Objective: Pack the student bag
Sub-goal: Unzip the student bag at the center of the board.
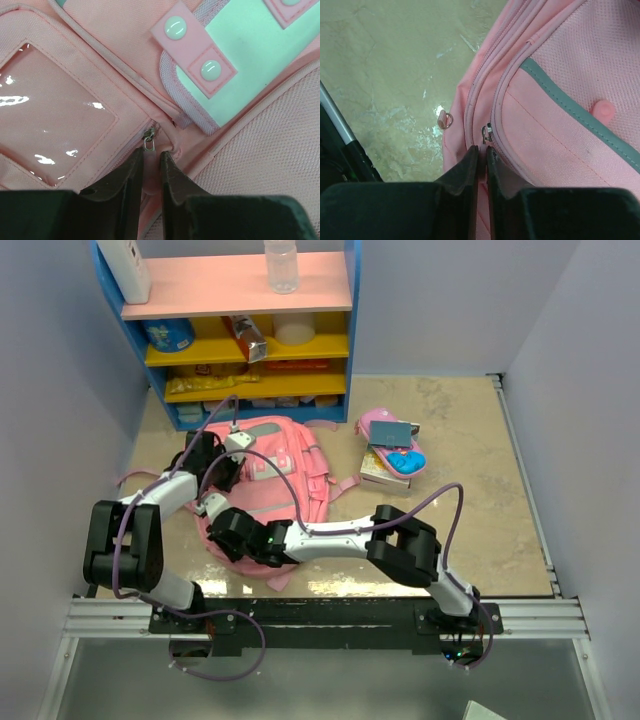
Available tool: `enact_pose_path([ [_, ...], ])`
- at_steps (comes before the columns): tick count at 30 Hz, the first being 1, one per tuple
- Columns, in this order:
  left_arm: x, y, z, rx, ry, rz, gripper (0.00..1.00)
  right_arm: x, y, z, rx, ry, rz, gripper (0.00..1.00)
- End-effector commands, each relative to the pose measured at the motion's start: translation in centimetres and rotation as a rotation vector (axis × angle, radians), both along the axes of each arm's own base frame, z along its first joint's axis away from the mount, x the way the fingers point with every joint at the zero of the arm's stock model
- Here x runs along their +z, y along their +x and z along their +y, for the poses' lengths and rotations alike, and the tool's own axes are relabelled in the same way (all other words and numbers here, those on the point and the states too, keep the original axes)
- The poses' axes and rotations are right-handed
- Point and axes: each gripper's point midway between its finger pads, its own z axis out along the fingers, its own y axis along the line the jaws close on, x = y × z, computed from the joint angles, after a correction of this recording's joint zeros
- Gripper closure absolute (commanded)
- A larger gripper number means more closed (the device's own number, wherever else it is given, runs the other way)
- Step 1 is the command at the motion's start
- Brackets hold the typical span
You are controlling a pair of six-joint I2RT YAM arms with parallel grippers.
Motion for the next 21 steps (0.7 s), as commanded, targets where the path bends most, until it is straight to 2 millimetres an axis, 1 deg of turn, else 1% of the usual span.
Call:
enact_pose_path([
  [1, -2.6, -2.5, -0.4, 0.010, 0.003, 0.143, 1.00, 4.4, -2.2, 3.0, 0.104, 0.121, -0.020, 0.82],
  [2, -2.6, -2.5, -0.4, 0.008, 0.001, 0.148, 1.00, 4.5, -2.2, 2.8, 0.104, 0.119, -0.024, 0.65],
  [3, -2.4, -2.4, -0.5, 0.006, -0.002, 0.149, 1.00, 4.1, -2.2, 2.2, 0.101, 0.106, -0.020, 0.56],
  [4, -2.1, -2.1, -0.5, 0.005, -0.003, 0.143, 1.00, 4.6, -2.2, 1.7, 0.095, 0.109, -0.021, 0.48],
  [5, -1.9, -2.1, -0.6, 0.004, -0.004, 0.144, 1.00, 6.3, -2.1, 1.0, 0.077, 0.135, -0.027, 0.37],
  [6, -1.8, -1.9, -0.6, 0.000, -0.002, 0.141, 1.00, 5.5, -2.1, -0.5, 0.063, 0.117, -0.014, 0.30],
  [7, -1.3, -1.6, -0.6, -0.003, 0.000, 0.132, 1.00, 5.7, -1.7, -1.4, 0.047, 0.123, -0.002, 0.29],
  [8, -1.0, -1.5, -0.5, -0.004, 0.001, 0.128, 1.00, 6.4, -1.8, -2.9, 0.030, 0.139, 0.020, 0.27],
  [9, 0.0, -0.8, -0.6, -0.008, -0.003, 0.105, 0.93, 6.6, -1.3, -4.0, 0.006, 0.144, 0.028, 0.27],
  [10, 0.5, -0.8, -0.8, -0.016, -0.009, 0.109, 0.85, 6.8, -1.1, -4.9, -0.008, 0.152, 0.034, 0.27],
  [11, 1.1, -0.6, -0.8, -0.022, -0.011, 0.099, 0.78, 7.1, -1.0, -6.6, -0.037, 0.161, 0.050, 0.27],
  [12, 2.8, 0.1, -1.3, -0.040, -0.029, 0.061, 0.65, 7.1, 0.1, -7.7, -0.073, 0.165, 0.061, 0.27],
  [14, 4.2, -0.1, -1.8, -0.068, -0.043, 0.056, 0.53, 7.4, 1.1, -9.5, -0.128, 0.195, 0.099, 0.28],
  [15, 6.2, 0.2, -2.4, -0.099, -0.066, 0.017, 0.42, 7.5, 2.4, -11.4, -0.172, 0.211, 0.121, 0.29],
  [16, 6.8, -0.3, -2.8, -0.115, -0.069, 0.018, 0.35, 7.5, 3.0, -12.3, -0.199, 0.226, 0.139, 0.30],
  [17, 7.6, -0.4, -3.2, -0.140, -0.072, -0.002, 0.31, 6.7, 3.4, -13.3, -0.235, 0.244, 0.182, 0.31],
  [18, 8.8, -0.6, -3.8, -0.166, -0.087, -0.032, 0.26, 7.3, 4.4, -14.2, -0.253, 0.276, 0.209, 0.32],
  [21, 9.3, -2.2, -5.1, -0.240, -0.097, -0.030, 0.25, 6.4, 5.4, -15.0, -0.286, 0.284, 0.264, 0.35],
])
